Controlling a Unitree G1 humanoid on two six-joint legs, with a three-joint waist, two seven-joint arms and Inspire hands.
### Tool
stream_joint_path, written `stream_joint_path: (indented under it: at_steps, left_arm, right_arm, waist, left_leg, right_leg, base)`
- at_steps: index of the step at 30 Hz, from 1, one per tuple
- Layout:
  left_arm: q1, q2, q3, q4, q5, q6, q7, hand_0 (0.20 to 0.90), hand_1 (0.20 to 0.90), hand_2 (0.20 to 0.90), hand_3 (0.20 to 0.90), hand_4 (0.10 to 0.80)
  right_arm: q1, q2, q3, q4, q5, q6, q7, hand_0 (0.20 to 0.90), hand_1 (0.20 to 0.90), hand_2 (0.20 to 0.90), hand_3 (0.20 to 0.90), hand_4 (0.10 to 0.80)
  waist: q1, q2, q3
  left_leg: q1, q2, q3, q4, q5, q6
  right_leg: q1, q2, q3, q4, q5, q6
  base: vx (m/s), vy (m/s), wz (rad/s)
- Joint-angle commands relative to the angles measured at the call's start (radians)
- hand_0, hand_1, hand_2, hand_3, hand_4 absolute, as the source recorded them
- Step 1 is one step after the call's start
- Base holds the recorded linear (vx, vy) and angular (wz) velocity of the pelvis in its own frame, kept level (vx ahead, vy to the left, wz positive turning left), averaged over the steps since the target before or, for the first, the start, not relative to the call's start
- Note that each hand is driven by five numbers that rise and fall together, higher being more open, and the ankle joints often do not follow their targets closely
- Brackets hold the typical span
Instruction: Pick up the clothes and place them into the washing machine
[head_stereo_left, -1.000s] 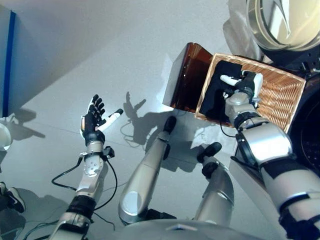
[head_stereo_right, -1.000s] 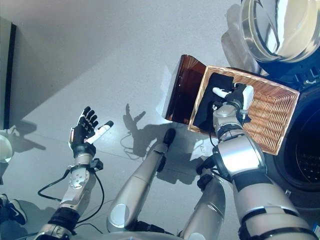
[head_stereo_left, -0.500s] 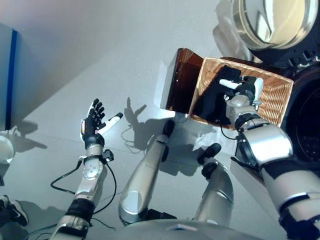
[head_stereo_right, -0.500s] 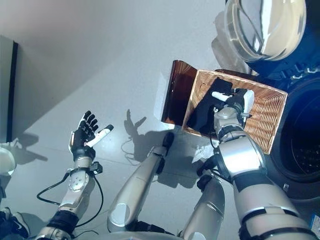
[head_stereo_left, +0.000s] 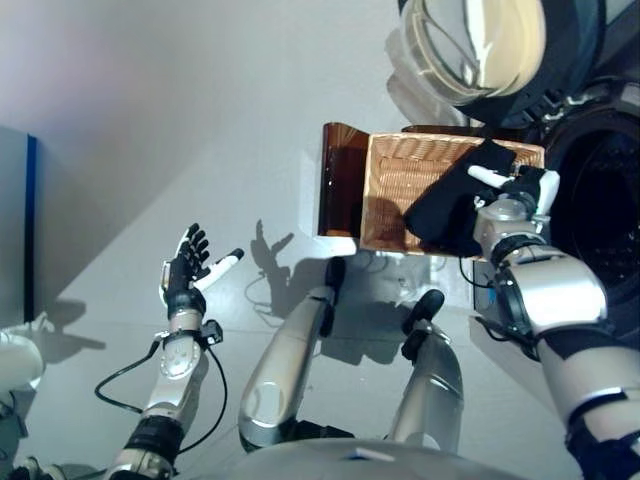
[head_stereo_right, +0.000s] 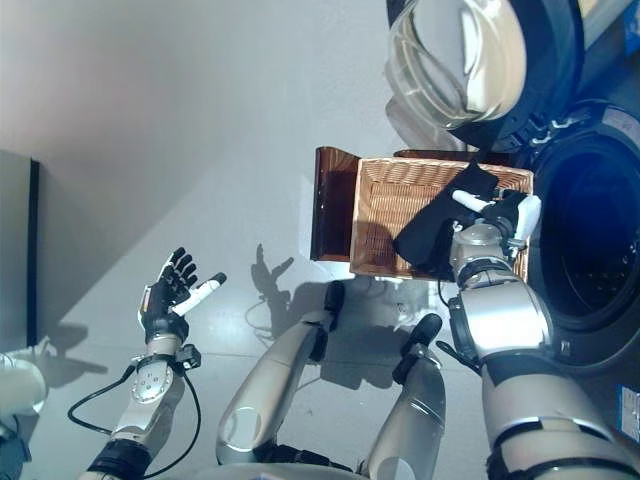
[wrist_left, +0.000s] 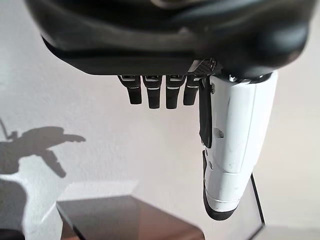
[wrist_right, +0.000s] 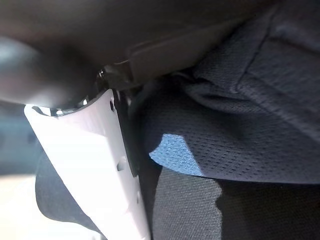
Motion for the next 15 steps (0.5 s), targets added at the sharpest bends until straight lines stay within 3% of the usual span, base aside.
stream_joint_path:
  at_steps: [1,8,11,15]
  left_arm:
    - [0.048,0.029,0.023,-0.008,-0.006,-0.059,-0.001,0.900,0.900,0.900,0.900,0.800]
    - [0.070,0.028,0.003,0.010,-0.011,-0.047,-0.022,0.900,0.900,0.900,0.900,0.800]
    - [0.074,0.030,-0.001,0.019,-0.014,-0.044,-0.026,0.900,0.900,0.900,0.900,0.800]
    - [0.071,0.020,-0.025,0.017,-0.019,-0.042,-0.031,0.900,0.900,0.900,0.900,0.800]
  right_arm:
    - [0.010,-0.119,0.031,-0.048,0.024,-0.084,-0.043,0.200,0.200,0.200,0.200,0.300]
    - [0.053,-0.101,-0.075,-0.096,0.223,-0.169,-0.027,0.200,0.200,0.200,0.200,0.300]
    - [0.079,-0.079,-0.140,-0.138,0.369,-0.230,-0.003,0.200,0.200,0.200,0.200,0.300]
    - [0.168,0.022,-0.262,-0.288,0.669,-0.373,0.091,0.200,0.200,0.200,0.200,0.300]
  waist:
    - [-0.003,0.069,-0.075]
    - [-0.022,0.096,-0.090]
    - [-0.023,0.101,-0.095]
    - [-0.035,0.114,-0.099]
  left_leg:
    - [-0.049,0.006,-0.028,-0.043,-0.012,-0.092]
    - [-0.023,0.005,-0.020,-0.059,-0.010,-0.093]
    - [-0.014,0.005,-0.017,-0.065,-0.011,-0.093]
    - [-0.002,0.006,-0.011,-0.073,-0.012,-0.092]
  right_leg:
    - [0.031,0.013,0.013,0.059,-0.120,-0.025]
    - [0.046,0.011,0.026,0.054,-0.123,-0.024]
    - [0.048,0.012,0.030,0.054,-0.125,-0.024]
    - [0.055,0.012,0.038,0.051,-0.128,-0.020]
  base:
    - [0.010,0.031,-0.12]
    - [0.010,0.010,-0.08]
    - [0.010,0.006,-0.03]
    - [0.001,0.003,-0.01]
